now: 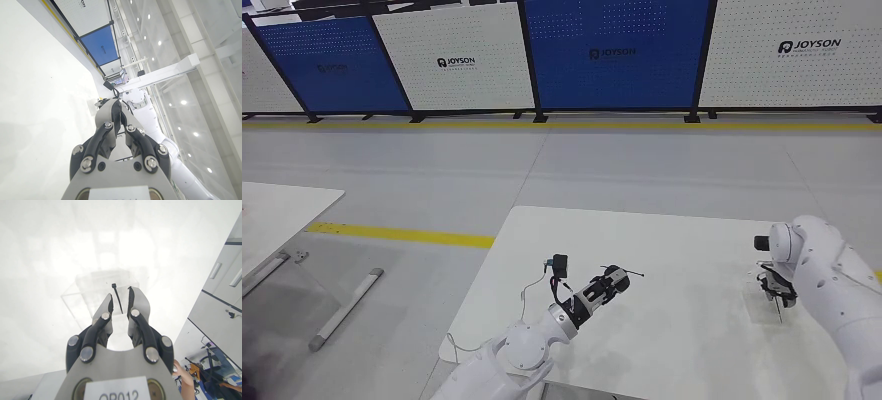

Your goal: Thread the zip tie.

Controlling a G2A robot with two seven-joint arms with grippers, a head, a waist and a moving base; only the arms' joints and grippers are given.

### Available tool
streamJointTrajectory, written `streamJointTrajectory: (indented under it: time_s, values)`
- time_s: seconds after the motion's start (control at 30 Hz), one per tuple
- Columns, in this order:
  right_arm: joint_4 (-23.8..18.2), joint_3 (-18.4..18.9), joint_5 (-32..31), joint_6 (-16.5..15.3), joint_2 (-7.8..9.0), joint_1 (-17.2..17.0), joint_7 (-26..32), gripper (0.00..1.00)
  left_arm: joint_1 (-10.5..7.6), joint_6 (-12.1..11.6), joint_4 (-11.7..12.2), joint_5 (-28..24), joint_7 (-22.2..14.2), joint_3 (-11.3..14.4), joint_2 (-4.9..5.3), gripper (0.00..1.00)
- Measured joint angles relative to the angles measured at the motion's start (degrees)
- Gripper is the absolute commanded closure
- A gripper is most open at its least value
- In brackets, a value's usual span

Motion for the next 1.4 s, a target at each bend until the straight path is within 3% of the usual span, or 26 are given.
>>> streamJointTrajectory:
  time_s: [0.47, 0.53, 0.93, 1.13, 1.4]
  values:
    - [3.43, -0.39, -1.17, -1.14, -1.84, 1.17, 0.52, 0.91, 0.0, 0.0, 0.0, 0.0, 0.0, 0.0, 0.0, 1.0]
    - [3.87, -0.48, -1.44, -1.2, -2.07, 1.33, 0.59, 1.0, 0.0, 0.0, 0.0, 0.0, 0.0, 0.0, 0.0, 1.0]
    - [5.85, -0.12, -2.47, -2.47, -2.72, 1.97, -1.46, 1.0, 0.0, 0.0, 0.0, 0.0, 0.0, 0.0, 0.0, 1.0]
    - [3.84, 0.48, -2.98, -5.4, -2.07, 1.13, -2.51, 1.0, 0.0, 0.0, 0.0, 0.0, 0.0, 0.0, 0.0, 1.0]
    - [-3.48, 1.88, -5.19, -4.86, 0.04, -1.76, -1.54, 1.0, 0.0, 0.0, 0.0, 0.0, 0.0, 0.0, 0.0, 1.0]
